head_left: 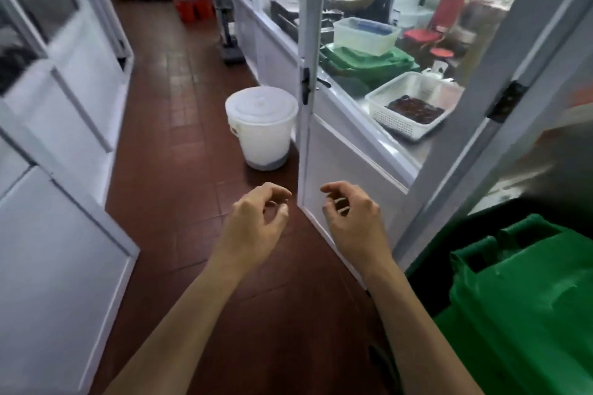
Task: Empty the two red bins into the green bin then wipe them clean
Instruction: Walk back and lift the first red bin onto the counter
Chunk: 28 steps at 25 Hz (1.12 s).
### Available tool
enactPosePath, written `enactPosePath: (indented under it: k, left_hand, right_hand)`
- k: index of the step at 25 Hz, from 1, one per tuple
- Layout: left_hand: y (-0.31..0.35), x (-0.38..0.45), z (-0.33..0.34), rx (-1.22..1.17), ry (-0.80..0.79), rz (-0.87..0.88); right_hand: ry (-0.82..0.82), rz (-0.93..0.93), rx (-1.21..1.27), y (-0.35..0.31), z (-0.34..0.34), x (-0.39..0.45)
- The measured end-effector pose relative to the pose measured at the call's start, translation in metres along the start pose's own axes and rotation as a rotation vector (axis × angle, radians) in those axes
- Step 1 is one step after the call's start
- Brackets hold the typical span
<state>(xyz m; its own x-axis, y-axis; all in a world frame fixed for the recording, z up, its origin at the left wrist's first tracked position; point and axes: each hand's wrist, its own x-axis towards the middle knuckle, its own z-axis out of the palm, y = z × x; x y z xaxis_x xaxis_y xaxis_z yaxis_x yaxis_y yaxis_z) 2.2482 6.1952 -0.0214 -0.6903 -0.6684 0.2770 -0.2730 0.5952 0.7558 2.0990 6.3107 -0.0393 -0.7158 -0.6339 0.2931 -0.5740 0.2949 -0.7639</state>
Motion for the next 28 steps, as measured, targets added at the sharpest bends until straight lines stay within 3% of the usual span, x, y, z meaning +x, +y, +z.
enactPosePath:
  k: [8,15,28]
  left_hand:
    - [-0.099,0.019,-0.11,0.03,0.163,-0.138]
    - [-0.158,0.057,-0.151,0.07,0.218,-0.231]
    - [-0.278,0.279,-0.199,0.144,0.27,-0.323]
  right_hand:
    - [-0.16,-0.133,0.066,-0.081,0.132,0.053]
    - [-0.268,-0.182,0.108,-0.114,0.209,0.113]
    - [-0.358,-0.207,0.172,-0.122,0.362,0.34]
